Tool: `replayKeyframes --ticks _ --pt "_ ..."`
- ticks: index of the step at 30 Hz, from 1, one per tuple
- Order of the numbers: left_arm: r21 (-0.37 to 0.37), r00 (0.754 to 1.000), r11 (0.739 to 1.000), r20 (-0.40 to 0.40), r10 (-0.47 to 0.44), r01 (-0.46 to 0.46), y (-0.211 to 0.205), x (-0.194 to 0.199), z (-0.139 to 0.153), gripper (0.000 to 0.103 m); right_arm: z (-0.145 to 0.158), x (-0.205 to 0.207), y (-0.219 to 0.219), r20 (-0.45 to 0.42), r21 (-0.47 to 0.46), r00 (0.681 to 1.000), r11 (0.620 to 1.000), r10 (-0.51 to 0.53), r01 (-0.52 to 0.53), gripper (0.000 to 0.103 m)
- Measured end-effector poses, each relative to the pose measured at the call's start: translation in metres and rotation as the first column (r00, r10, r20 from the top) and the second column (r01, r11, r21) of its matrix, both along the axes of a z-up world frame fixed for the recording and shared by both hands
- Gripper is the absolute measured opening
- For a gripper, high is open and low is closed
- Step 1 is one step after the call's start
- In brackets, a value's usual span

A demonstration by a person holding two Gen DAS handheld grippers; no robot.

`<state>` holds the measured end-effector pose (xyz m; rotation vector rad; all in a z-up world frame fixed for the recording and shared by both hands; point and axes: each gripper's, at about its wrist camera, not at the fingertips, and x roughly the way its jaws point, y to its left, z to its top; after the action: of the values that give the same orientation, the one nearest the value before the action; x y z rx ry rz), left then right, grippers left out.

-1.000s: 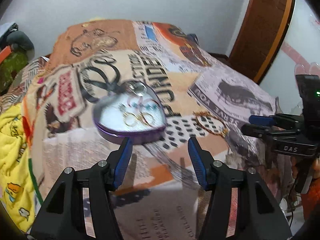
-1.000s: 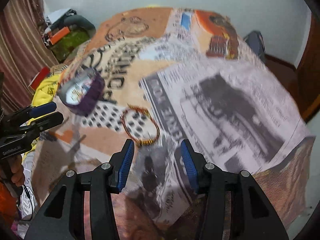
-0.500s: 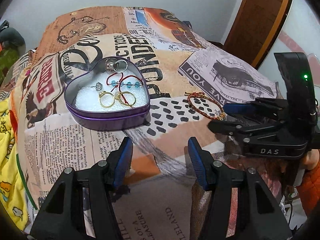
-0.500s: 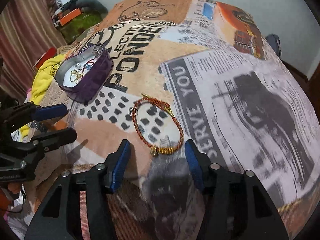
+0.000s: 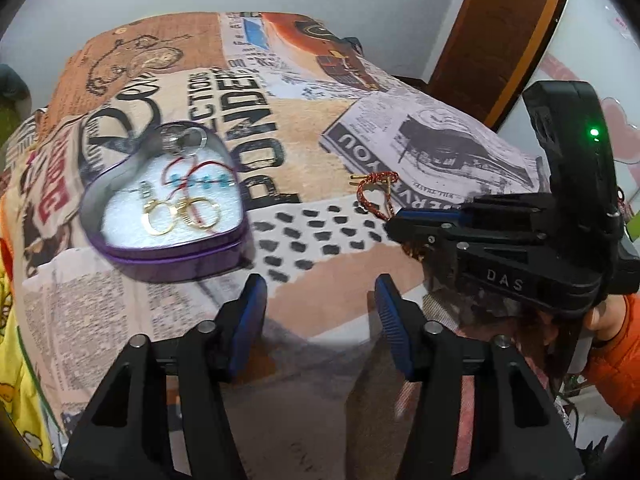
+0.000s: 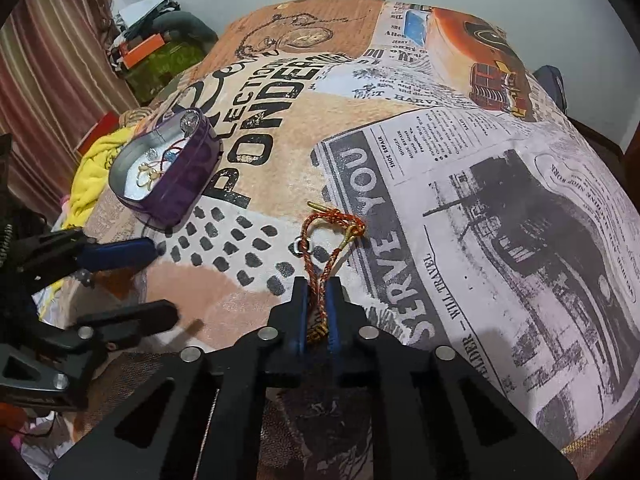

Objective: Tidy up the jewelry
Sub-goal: 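Grasp the red-and-gold braided bracelet by its clasp with the right tool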

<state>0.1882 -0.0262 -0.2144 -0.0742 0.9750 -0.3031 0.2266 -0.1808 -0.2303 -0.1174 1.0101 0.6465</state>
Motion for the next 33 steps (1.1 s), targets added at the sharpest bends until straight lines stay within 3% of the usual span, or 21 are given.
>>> replayKeyframes --ticks 2,6,13,16,18,19,21,28,33 --pt "-0.01 1.0 1.0 -0.018 -0.021 0.021 -0.005 0.005 -0.002 0.038 0.002 -0.001 -0.004 0.0 0.012 1.0 1.0 -0.014 0.014 0.006" --pt "-0.005 0.998 0.999 -0.025 -0.054 0.054 -0.018 0.014 -0.004 0.033 0.011 -0.008 -0.02 0.028 0.032 0.999 0.998 -0.047 0.046 0.004" --pt "0.028 0.997 0.997 -0.031 -0.07 0.071 -0.035 0.034 -0.007 0.031 0.024 -0.014 -0.04 0.082 0.027 0.993 0.996 -0.082 0.08 0.004" --pt "0.034 0.997 0.997 -0.033 -0.067 0.068 -0.035 0.036 -0.008 0.03 0.025 -0.012 -0.04 0.063 0.024 0.996 0.998 -0.065 0.063 0.004" --pt "0.05 0.998 0.997 -0.023 -0.053 0.054 -0.032 0.031 -0.005 0.03 0.023 -0.008 -0.037 0.003 0.039 0.999 0.998 -0.05 0.05 0.012" --pt "0.058 0.999 0.997 -0.018 -0.045 0.046 -0.031 0.029 -0.004 0.03 0.021 -0.007 -0.037 -0.02 0.042 0.999 0.998 -0.045 0.046 0.024" --pt "0.061 0.999 0.997 -0.012 -0.036 0.037 -0.027 0.023 -0.002 0.03 0.019 -0.007 -0.032 -0.039 0.062 0.999 0.997 -0.032 0.034 0.038" --pt "0.083 1.0 0.997 0.028 0.007 -0.009 -0.004 0.003 0.01 0.03 -0.001 0.001 0.007 -0.014 -0.051 0.998 0.997 0.057 -0.058 0.04" --pt "0.079 0.999 0.996 0.035 0.029 -0.032 0.011 -0.004 0.013 0.03 -0.004 0.009 0.016 -0.001 -0.055 0.997 0.995 0.083 -0.083 0.038"
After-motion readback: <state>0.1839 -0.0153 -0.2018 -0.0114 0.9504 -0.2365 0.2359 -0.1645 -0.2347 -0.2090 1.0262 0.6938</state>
